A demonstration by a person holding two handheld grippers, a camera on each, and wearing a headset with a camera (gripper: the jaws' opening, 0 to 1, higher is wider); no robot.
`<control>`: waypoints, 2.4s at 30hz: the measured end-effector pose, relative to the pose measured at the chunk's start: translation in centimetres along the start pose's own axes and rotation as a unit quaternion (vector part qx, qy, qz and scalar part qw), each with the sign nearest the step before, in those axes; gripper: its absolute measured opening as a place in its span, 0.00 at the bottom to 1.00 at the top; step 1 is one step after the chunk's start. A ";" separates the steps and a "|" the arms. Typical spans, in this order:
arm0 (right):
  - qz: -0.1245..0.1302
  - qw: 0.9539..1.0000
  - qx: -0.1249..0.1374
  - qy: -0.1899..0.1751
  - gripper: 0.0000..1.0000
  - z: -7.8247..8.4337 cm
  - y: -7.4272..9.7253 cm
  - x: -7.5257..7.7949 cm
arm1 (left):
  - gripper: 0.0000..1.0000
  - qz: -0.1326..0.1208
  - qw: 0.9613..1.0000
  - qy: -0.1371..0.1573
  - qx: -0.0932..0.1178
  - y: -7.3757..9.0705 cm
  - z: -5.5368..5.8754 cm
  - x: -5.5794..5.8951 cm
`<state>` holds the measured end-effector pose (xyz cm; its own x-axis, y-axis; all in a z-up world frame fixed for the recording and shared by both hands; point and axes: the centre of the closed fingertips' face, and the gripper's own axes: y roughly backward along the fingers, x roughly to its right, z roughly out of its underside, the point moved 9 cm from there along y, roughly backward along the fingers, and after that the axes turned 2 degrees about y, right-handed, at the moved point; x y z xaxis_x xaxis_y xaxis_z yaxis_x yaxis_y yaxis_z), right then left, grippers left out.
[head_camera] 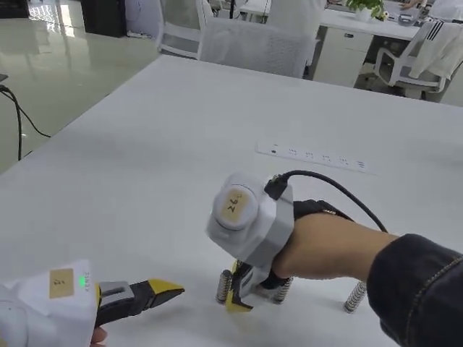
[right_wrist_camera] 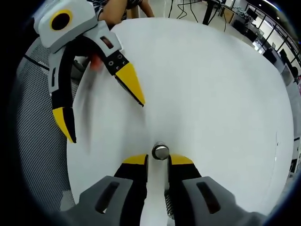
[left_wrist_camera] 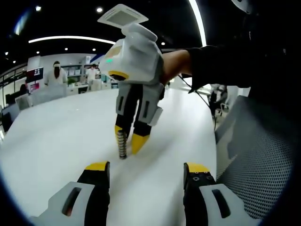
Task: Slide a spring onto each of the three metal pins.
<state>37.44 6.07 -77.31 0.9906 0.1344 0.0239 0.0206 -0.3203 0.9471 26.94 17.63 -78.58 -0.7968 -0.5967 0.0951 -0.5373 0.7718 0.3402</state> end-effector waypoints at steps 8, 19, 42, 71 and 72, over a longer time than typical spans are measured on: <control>0.007 0.999 0.027 -0.023 0.14 0.6 0.9 -0.8 | 0.59 -0.002 1.000 0.000 0.000 0.1 0.0 0.0; 0.017 0.997 0.064 -0.039 0.15 1.3 2.4 -2.5 | 0.61 -0.004 1.000 0.001 0.000 0.2 0.1 0.0; 0.034 0.986 0.125 -0.107 0.19 4.8 4.5 -6.4 | 0.63 -0.010 1.000 -0.005 0.002 0.7 -0.8 0.1; 0.115 0.957 0.170 -0.204 0.24 11.8 8.5 -7.7 | 0.66 -0.004 1.000 -0.006 0.003 1.0 -1.4 0.6; 0.118 0.956 0.171 -0.207 0.24 12.0 8.7 -7.7 | 0.67 -0.004 1.000 -0.006 0.003 1.0 -1.4 0.6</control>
<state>31.60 -9.04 -73.12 0.9402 -0.3395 0.0279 -0.2369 -0.5928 0.7697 26.30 17.70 -76.87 -0.7956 -0.6005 0.0807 -0.5456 0.7679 0.3357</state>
